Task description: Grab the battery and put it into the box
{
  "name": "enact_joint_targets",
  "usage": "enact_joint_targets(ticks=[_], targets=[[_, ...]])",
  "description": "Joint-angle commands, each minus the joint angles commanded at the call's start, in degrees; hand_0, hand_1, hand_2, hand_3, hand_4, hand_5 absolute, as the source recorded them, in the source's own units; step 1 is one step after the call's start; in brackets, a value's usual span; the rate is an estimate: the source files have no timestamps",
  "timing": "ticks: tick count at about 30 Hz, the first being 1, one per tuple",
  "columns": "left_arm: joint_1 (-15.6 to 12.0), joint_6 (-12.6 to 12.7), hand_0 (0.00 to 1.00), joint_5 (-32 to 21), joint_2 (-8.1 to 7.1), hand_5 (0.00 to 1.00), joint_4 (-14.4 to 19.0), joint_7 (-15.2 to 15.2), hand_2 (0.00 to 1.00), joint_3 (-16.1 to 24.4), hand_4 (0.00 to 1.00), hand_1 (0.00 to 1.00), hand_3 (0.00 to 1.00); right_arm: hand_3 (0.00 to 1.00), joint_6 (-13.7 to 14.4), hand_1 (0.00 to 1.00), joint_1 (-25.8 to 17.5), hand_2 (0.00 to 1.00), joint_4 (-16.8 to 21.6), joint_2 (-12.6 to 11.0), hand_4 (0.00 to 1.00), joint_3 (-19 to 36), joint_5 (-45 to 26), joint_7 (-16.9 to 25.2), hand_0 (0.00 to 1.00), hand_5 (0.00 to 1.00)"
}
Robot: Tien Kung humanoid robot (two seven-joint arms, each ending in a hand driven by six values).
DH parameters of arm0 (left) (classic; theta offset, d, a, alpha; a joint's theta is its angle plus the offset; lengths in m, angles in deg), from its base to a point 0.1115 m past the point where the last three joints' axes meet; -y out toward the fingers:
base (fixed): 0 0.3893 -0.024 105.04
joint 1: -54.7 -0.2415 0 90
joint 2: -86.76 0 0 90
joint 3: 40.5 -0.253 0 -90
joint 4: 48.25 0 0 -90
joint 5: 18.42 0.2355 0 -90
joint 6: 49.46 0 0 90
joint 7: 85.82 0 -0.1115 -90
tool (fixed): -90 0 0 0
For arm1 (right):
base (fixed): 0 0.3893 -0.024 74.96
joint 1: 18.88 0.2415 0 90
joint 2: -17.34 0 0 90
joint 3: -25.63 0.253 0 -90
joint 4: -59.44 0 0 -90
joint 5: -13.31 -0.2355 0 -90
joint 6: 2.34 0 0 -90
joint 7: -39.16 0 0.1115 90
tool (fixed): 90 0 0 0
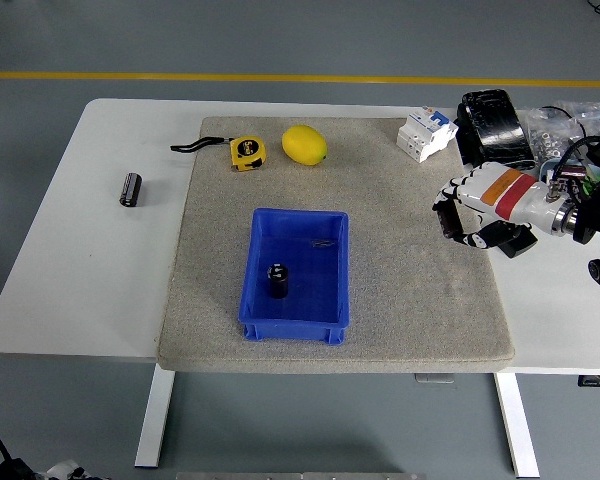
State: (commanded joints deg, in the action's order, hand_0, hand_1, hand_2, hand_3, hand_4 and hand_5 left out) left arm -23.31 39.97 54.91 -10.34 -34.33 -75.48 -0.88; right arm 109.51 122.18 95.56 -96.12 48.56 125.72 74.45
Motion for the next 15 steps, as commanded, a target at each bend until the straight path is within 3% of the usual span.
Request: enact_joint_targets(ticks=[9,15], targets=[[-0.1,0.1,0.753,-0.5,-0.08,0.532,-0.1,-0.1,0.769,-0.2,0.608,0.734,0.570,0.539,-1.5,0.518,0.8,0.560,16.2,-1.4,0.544,4.0,-2.1,-0.4,0.474,0.103],[-0.5,0.2,0.753,-1.8,-0.05,0.532,0.0,-0.1,0.768,-0.9,0.608,0.734,0.570,0.547,-4.7,0.517,2.9,0.566,26.2,1.2,0.560,0.7,-2.1,-1.9,0.474,0.105]])
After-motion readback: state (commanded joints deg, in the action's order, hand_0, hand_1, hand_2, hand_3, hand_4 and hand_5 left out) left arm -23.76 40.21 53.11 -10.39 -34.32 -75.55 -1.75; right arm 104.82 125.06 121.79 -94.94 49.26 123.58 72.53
